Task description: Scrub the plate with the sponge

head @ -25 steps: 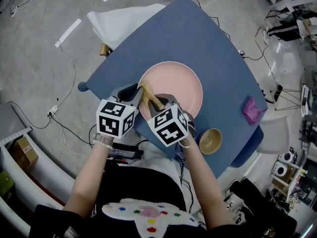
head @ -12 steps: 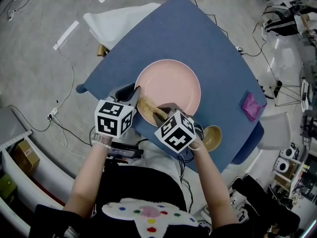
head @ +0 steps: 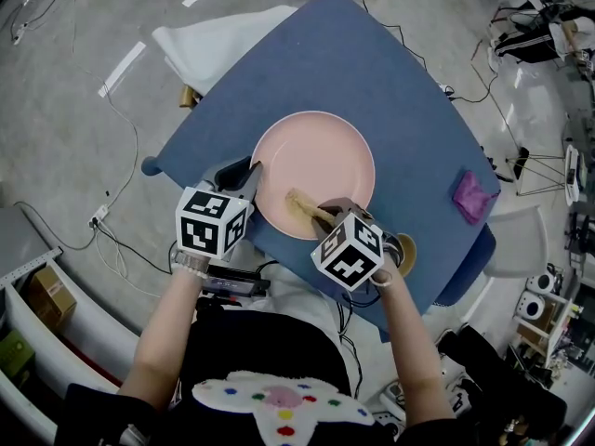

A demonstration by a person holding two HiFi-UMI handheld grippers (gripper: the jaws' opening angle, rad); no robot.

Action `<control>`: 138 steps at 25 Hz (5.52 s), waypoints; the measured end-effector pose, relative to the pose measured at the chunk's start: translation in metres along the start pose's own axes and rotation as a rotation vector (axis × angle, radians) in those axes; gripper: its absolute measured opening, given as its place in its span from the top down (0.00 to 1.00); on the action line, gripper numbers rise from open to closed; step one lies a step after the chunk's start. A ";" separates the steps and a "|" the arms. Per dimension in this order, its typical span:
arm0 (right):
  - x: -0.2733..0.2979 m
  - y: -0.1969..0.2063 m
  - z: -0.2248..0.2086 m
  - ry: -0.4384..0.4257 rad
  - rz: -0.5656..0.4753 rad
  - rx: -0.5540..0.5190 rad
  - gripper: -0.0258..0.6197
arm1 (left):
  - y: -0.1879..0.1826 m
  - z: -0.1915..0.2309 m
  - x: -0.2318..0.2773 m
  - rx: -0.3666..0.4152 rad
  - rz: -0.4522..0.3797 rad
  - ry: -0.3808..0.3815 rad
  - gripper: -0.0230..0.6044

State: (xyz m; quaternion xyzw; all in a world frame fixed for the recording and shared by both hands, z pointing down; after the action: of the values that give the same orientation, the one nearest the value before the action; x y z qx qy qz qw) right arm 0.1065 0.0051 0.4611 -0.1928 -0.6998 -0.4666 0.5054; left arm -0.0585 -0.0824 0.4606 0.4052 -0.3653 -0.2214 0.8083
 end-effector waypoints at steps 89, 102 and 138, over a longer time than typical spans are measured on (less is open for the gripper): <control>0.009 -0.019 -0.033 0.172 -0.016 -0.251 0.87 | 0.001 -0.002 0.002 -0.007 -0.009 -0.013 0.84; 0.009 -0.024 -0.101 0.432 -0.002 -0.178 0.87 | 0.001 -0.002 0.002 -0.007 -0.008 -0.022 0.85; 0.009 -0.008 0.007 0.117 0.062 -0.078 0.88 | 0.002 -0.003 0.003 0.046 0.013 -0.066 0.85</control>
State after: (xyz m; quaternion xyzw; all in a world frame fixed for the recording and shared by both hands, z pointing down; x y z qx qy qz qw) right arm 0.0929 0.0053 0.4653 -0.2062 -0.6439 -0.4881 0.5519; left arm -0.0545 -0.0819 0.4625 0.4140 -0.3995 -0.2209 0.7876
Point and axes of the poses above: the fingertips, and each gripper's own axes: x forward along the fingers, z to its left, y out of its underside, the point moved 6 cm from there along -x, backward along the fingers, and after that the axes turned 13 degrees about -z, right-handed, at the moved point
